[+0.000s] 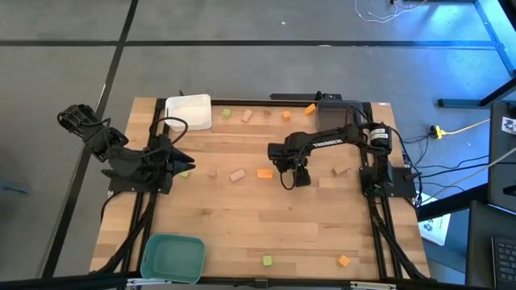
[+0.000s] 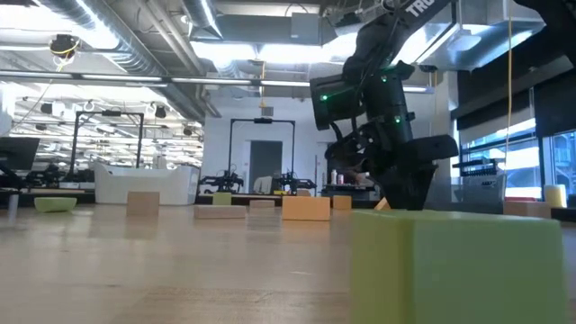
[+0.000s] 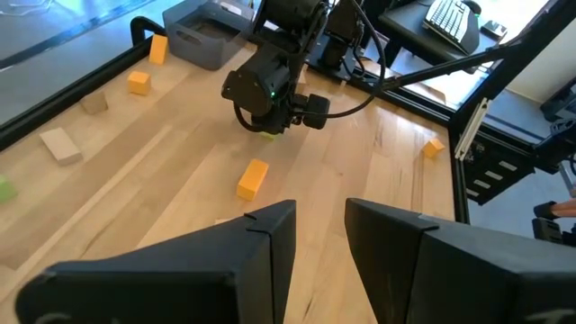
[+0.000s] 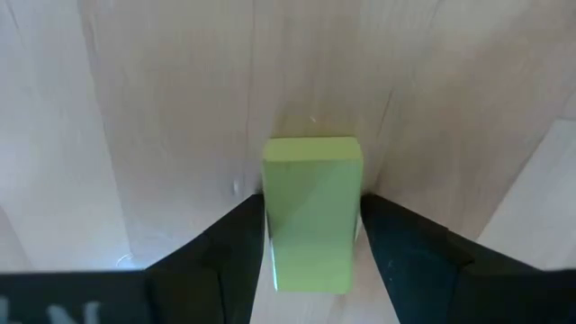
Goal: Sort & place blocks by color
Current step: Put the green block into the black bin
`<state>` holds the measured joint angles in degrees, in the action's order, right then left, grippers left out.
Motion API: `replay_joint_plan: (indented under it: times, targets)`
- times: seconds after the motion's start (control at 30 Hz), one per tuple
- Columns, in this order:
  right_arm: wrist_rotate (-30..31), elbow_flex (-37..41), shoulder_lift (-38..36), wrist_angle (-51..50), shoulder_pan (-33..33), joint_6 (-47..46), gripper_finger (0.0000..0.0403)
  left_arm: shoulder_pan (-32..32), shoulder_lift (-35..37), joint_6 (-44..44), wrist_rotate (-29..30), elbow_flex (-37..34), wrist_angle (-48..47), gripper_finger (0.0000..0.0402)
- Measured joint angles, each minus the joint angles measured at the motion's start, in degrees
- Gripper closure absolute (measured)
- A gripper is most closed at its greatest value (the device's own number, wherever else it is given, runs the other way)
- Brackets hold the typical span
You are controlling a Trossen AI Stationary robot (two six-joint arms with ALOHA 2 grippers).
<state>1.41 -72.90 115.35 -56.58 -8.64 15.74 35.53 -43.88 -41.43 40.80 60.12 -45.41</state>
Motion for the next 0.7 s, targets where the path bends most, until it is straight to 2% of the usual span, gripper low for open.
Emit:
replay_joint_plan:
  times: [0.13, 0.33, 0.7]
  targets:
    - [0.12, 0.08, 0.00, 0.96, -0.04, 1.35, 0.0215, 0.01, 0.00, 0.00, -0.01, 0.00, 0.00, 0.0305]
    - [0.20, 0.10, 0.02, 0.96, -0.04, 2.63, 0.0275, 0.01, 0.02, 0.00, -0.01, 0.00, 0.00, 0.0305]
    - [-0.04, -2.61, 0.29, -2.49, -0.09, 2.83, 0.0275, 0.01, 0.02, 1.25, -0.05, 0.00, -0.02, 0.0305]
